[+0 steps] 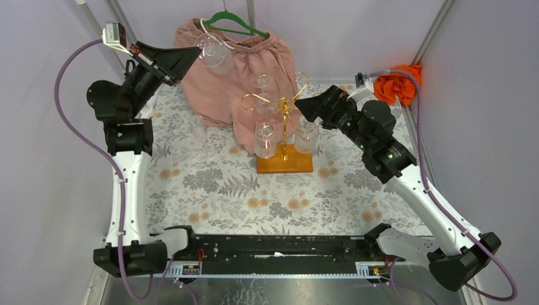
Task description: Take the wine glass off the wine glass rack
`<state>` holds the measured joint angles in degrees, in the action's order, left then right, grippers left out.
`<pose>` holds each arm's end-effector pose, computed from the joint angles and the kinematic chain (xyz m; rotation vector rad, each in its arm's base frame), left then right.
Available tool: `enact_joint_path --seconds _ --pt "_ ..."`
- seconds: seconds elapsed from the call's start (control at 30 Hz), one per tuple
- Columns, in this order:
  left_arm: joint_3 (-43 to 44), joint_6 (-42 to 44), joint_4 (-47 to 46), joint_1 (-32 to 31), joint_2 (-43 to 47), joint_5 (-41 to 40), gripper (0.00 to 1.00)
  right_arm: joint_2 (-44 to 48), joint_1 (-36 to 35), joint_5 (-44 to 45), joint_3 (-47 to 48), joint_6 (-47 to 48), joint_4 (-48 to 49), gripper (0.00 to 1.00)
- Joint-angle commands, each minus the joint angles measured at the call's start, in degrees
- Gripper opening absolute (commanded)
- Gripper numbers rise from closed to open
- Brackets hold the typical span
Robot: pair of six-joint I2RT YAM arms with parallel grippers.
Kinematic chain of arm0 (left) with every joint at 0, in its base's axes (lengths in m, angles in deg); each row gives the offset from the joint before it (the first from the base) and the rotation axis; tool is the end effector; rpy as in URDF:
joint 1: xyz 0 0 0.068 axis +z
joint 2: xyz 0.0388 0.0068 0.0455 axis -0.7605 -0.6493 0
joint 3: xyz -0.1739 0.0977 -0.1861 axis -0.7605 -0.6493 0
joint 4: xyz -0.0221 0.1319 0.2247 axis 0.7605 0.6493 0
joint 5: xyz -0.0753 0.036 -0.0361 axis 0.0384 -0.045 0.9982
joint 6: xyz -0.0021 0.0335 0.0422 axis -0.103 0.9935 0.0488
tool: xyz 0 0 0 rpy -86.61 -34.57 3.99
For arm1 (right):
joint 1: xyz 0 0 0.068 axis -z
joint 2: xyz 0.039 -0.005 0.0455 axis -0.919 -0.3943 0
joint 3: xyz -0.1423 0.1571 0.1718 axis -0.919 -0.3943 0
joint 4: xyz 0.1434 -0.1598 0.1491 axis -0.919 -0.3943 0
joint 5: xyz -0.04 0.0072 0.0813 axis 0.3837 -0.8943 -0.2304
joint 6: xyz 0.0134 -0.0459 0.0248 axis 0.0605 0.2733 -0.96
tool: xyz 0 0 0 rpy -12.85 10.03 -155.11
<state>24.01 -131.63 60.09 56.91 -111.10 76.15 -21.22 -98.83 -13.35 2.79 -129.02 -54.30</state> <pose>0.2212 0.0050 0.5305 -0.2246 1.3100 -1.4494 0.2060 0.1318 0.4309 0.0930 1.6020 1.0894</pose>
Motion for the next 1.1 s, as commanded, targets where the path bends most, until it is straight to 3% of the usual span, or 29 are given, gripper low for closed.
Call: enact_joint_path --seconds 0.0,0.23,0.43,0.67,1.07 --pt "-1.1 -15.6 -28.4 -3.5 -0.9 6.3 0.0 2.8 -0.2 0.9 0.3 3.8 1.0 0.96" --pt "-5.3 -33.7 -53.0 -10.3 -5.7 7.1 0.0 5.7 0.1 -8.0 0.1 8.4 8.6 0.94" --pt "-7.0 -51.8 -78.2 -12.3 -14.2 2.3 0.0 7.5 0.8 -17.2 -0.3 7.8 16.7 0.89" --pt "-6.6 -51.5 -79.1 -13.5 -14.8 1.3 0.0 7.4 1.9 -26.4 -2.8 3.9 27.6 0.82" --pt "-7.8 -52.1 -79.0 -13.6 -13.2 0.6 0.0 -3.0 6.1 -32.4 -0.3 -6.9 42.9 0.83"
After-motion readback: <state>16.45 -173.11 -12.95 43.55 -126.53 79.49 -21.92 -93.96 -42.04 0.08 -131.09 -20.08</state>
